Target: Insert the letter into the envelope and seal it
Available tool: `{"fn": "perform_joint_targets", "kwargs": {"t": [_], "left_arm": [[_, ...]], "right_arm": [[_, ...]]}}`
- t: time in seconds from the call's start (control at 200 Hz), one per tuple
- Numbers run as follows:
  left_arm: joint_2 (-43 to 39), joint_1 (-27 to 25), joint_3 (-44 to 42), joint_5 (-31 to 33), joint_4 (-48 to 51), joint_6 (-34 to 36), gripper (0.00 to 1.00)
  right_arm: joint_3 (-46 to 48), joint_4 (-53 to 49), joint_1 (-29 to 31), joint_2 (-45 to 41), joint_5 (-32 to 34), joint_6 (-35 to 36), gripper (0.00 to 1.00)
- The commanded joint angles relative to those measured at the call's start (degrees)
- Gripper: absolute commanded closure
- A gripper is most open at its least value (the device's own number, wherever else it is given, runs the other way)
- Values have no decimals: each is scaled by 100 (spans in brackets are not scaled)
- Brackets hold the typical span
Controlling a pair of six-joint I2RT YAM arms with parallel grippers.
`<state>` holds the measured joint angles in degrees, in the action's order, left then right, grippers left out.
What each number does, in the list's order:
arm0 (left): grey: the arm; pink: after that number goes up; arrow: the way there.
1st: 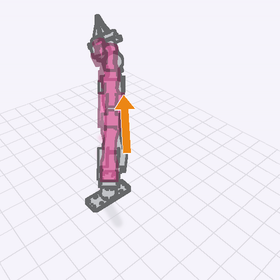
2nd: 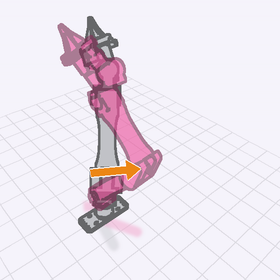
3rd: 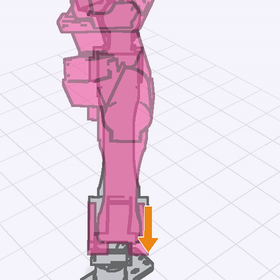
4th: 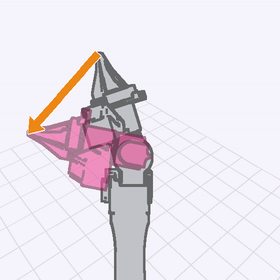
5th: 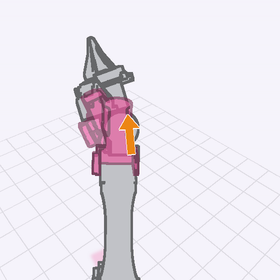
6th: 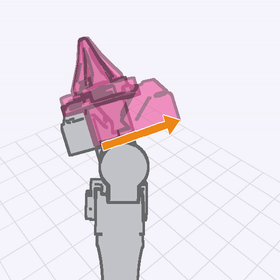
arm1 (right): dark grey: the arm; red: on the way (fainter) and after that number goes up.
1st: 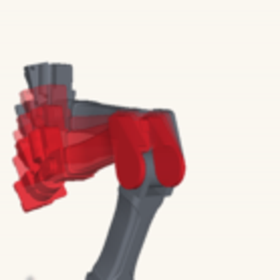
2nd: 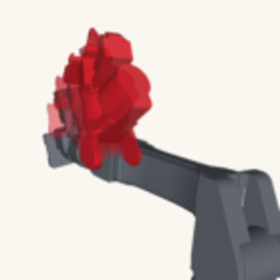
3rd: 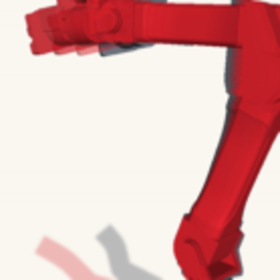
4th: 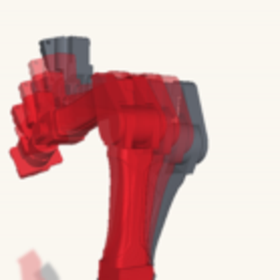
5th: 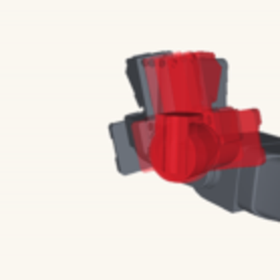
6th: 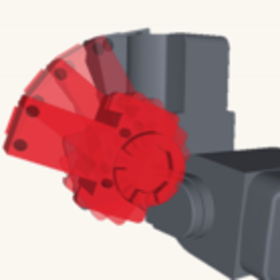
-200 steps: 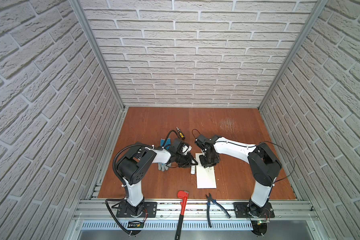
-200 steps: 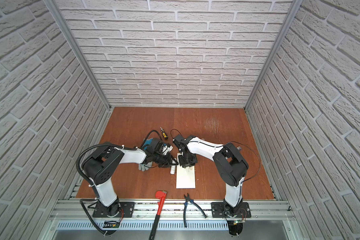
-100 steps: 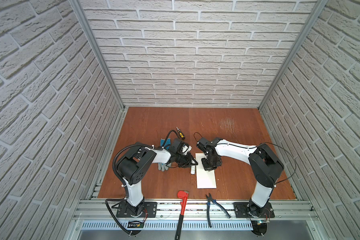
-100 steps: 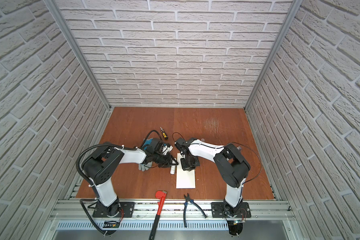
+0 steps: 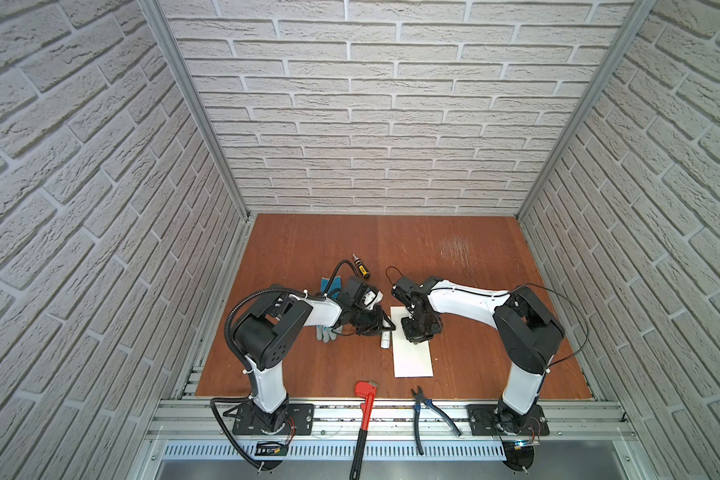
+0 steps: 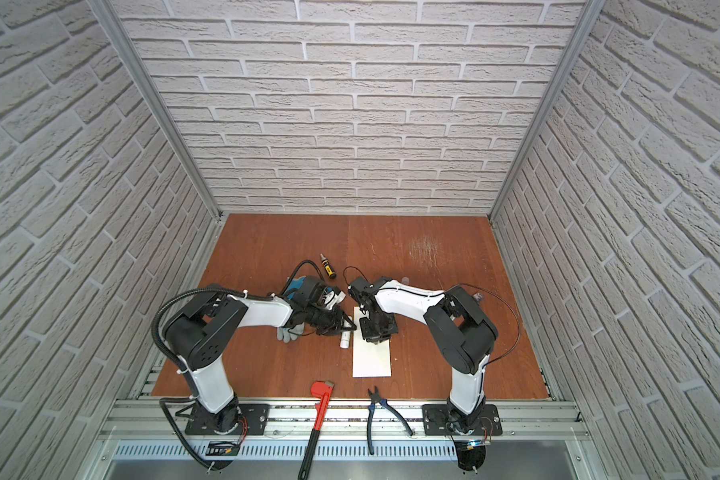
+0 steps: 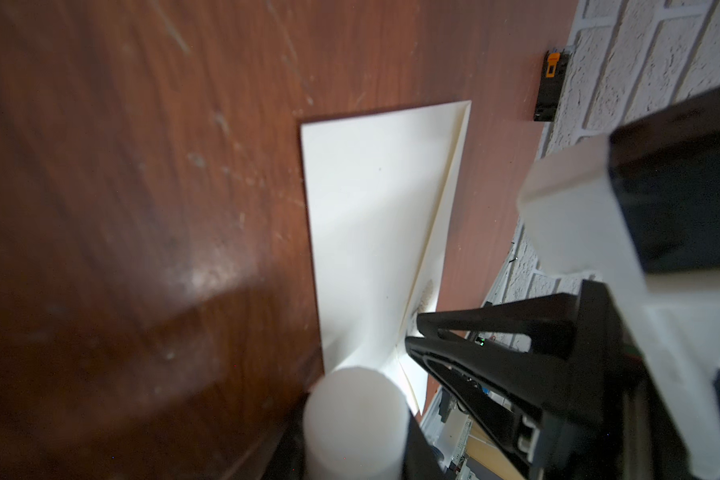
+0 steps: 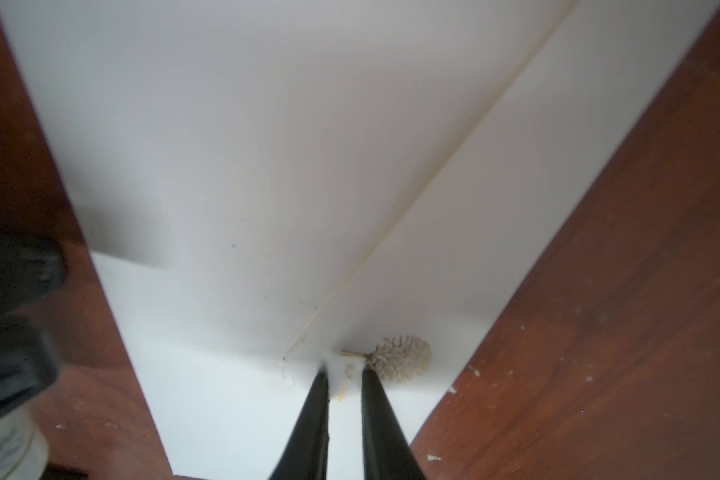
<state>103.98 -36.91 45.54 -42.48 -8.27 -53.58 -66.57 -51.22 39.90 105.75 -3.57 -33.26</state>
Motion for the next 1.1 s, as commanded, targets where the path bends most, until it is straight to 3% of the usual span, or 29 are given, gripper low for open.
{"fn": "perform_joint_targets", "kwargs": {"t": [0.0, 0.59, 0.915, 1.095], "left_arm": [[-101, 43, -108, 130, 177, 117, 100], [-309, 54, -44, 202, 417, 139, 100], [-882, 15, 302, 435, 807, 256, 100], [-1341, -14, 512, 634, 844, 281, 99]], "right_arm": [[302, 349, 154, 480, -226, -93, 81], [117, 325, 183, 137, -305, -64, 67], [-823, -695, 89, -1403, 955, 91, 55], [-901, -696, 27, -2531, 1588, 269, 53]]}}
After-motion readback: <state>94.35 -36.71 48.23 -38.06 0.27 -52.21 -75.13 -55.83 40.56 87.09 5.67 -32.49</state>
